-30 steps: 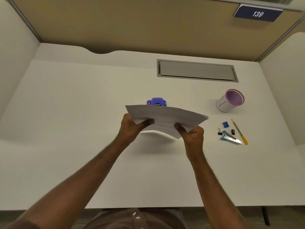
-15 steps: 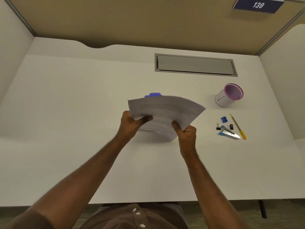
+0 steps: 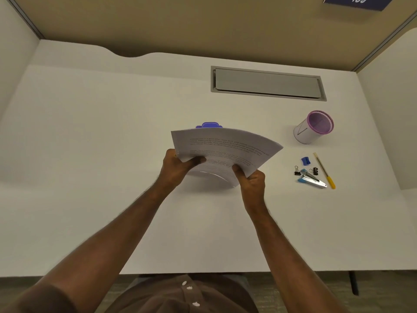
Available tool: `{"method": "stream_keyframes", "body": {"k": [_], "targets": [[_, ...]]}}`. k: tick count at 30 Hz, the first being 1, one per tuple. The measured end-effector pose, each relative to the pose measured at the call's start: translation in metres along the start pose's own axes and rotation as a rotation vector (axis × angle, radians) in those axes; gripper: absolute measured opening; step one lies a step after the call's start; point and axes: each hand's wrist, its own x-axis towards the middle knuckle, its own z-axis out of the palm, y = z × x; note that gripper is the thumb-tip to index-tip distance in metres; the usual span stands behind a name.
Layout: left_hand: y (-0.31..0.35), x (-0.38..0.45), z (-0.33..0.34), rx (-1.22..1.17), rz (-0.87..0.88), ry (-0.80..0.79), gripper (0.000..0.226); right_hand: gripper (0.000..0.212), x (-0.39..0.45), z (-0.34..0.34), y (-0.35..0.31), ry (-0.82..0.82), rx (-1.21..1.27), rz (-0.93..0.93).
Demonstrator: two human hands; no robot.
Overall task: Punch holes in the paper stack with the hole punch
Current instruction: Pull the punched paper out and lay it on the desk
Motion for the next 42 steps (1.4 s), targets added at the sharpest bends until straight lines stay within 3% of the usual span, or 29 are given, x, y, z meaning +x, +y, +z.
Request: {"method": "stream_keyframes", "body": {"k": [3,10,18,24,31,34,38,42], "targets": [[0.002,0.004,-0.001,0.01,0.021,-0.058,0.055,0.036,0.007,-0.002,0.0,-0.003,0.016,-0.017],[-0.002,0.012,-0.004,0.017,0.009,-0.173,0.065,0.042,0.009,0.003,0.011,-0.034,0.02,0.027],[-0.001,0.015,-0.007,0.03,0.011,-0.195,0.055,0.056,0.017,0.004,0.007,-0.076,-0.008,0.01],[0.008,0.026,-0.011,0.063,0.028,-0.117,0.037,0.039,0.025,0.003,-0.015,-0.123,-0.01,-0.015],[0.017,0.036,-0.03,0.037,-0.086,-0.023,0.037,0.019,0.036,0.018,-0.037,-0.194,-0.005,0.098],[0.021,0.037,-0.046,0.027,-0.11,-0.034,0.036,0.018,0.039,0.032,-0.04,-0.245,0.02,0.175],[0.02,0.033,-0.074,0.035,-0.158,-0.073,0.046,0.042,0.033,0.057,-0.036,-0.292,0.072,0.282],[0.014,0.026,-0.103,0.04,-0.227,-0.014,0.049,0.032,0.023,0.084,-0.028,-0.319,0.109,0.347]]}}
